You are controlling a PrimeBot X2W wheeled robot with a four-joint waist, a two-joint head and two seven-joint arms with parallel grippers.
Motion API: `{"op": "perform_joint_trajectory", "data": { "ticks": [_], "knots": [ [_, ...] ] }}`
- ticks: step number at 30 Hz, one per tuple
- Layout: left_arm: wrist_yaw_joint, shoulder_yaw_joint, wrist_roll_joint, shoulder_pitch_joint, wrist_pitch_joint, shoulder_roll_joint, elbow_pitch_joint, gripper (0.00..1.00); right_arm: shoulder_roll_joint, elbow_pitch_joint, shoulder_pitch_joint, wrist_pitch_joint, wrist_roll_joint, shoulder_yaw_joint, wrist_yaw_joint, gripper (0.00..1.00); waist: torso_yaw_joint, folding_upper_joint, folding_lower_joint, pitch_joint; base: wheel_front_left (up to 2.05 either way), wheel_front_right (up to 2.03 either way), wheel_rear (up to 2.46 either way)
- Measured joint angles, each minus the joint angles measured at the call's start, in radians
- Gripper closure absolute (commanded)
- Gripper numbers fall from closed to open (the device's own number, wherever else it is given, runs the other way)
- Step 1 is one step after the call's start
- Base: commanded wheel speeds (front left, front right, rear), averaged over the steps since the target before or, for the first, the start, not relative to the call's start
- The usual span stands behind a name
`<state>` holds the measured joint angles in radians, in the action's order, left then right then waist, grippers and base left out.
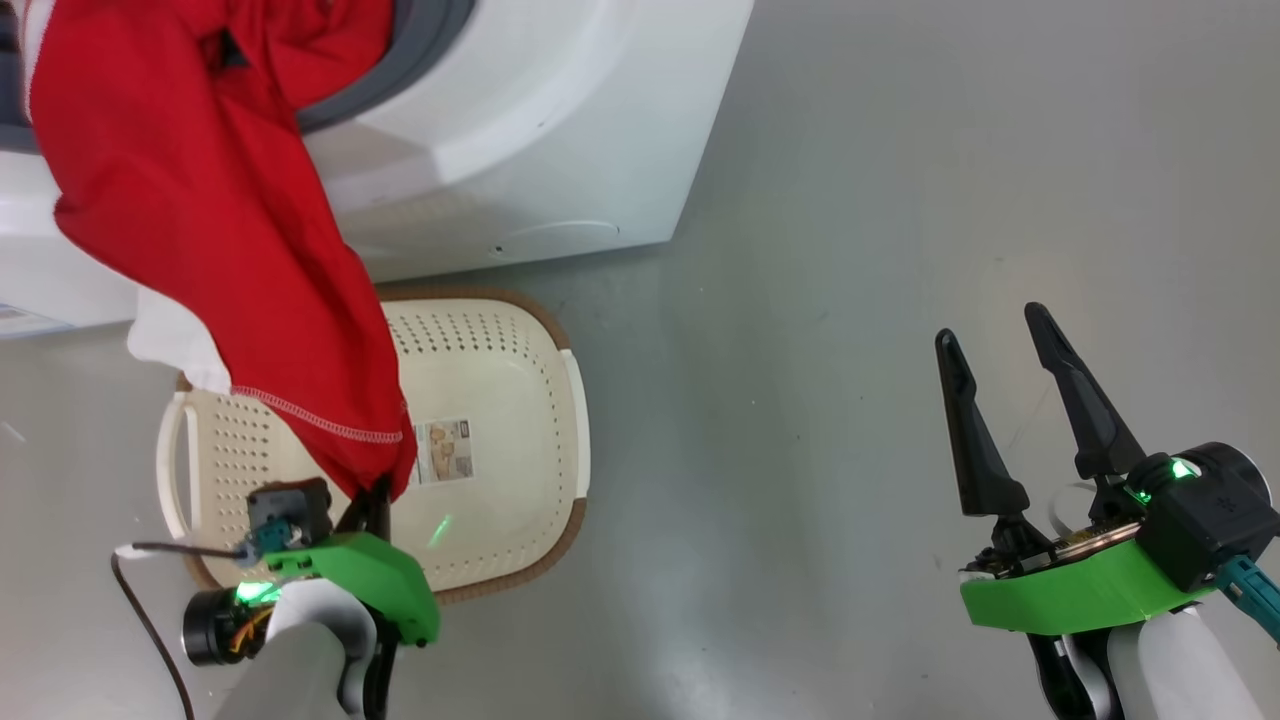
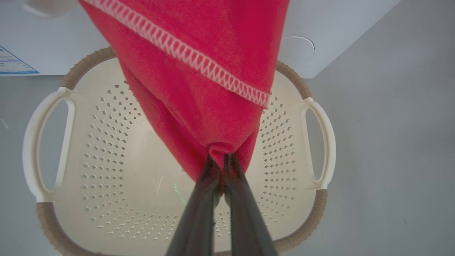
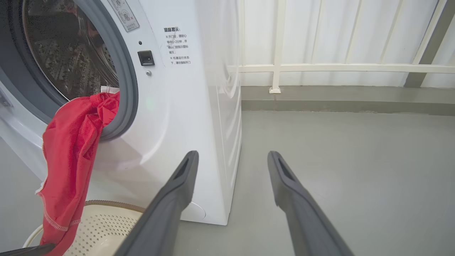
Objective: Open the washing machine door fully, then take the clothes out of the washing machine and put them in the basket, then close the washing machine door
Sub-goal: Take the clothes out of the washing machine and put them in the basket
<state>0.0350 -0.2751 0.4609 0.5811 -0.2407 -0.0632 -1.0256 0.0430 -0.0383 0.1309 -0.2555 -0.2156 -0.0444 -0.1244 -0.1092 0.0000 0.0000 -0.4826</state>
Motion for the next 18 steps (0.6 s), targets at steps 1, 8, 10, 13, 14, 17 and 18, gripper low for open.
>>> {"op": "perform_joint_trajectory", "data": {
  "ticks": [1, 8, 10, 13, 14, 17, 18],
  "knots": [
    [-0.006, 0.002, 0.002, 0.013, -0.002, 0.002, -0.021, 1.0, 0.0, -0.001, 0.0, 0.0, 0.0, 0.0, 0.0, 0.0, -0.001, 0.0, 0.0, -0.006, 0.0, 0.0, 0.0],
    [-0.027, 0.017, 0.016, 0.094, -0.009, 0.011, -0.133, 1.0, 0.0, -0.007, 0.024, 0.0, 0.0, -0.004, 0.0, 0.0, -0.01, 0.0, 0.0, -0.059, 0.0, 0.0, 0.0],
    [-0.028, 0.019, 0.016, 0.118, -0.009, 0.011, -0.153, 1.0, 0.0, -0.007, 0.034, 0.0, 0.0, -0.007, 0.0, 0.0, -0.013, 0.0, 0.0, -0.077, 0.0, 0.0, 0.0],
    [-0.036, 0.021, 0.016, 0.15, -0.009, 0.011, -0.18, 1.0, 0.0, -0.01, 0.045, 0.0, 0.0, -0.007, 0.0, 0.0, -0.016, 0.0, 0.0, -0.106, 0.0, 0.0, 0.0],
    [-0.036, 0.023, 0.016, 0.159, -0.009, 0.011, -0.189, 1.0, 0.0, -0.01, 0.046, 0.0, -0.001, -0.008, 0.0, 0.0, -0.017, 0.0, 0.0, -0.115, 0.0, 0.0, 0.0],
    [-0.037, 0.024, 0.018, 0.168, -0.009, 0.012, -0.213, 1.0, 0.0, -0.01, 0.051, 0.0, -0.005, -0.011, 0.0, 0.0, -0.021, 0.0, 0.0, -0.141, 0.0, 0.0, 0.0],
    [-0.037, 0.024, 0.019, 0.169, -0.009, 0.012, -0.218, 1.0, 0.0, -0.009, 0.057, 0.0, -0.005, -0.012, 0.0, 0.0, -0.022, 0.0, 0.0, -0.147, 0.0, 0.0, 0.0]
  ]
}}
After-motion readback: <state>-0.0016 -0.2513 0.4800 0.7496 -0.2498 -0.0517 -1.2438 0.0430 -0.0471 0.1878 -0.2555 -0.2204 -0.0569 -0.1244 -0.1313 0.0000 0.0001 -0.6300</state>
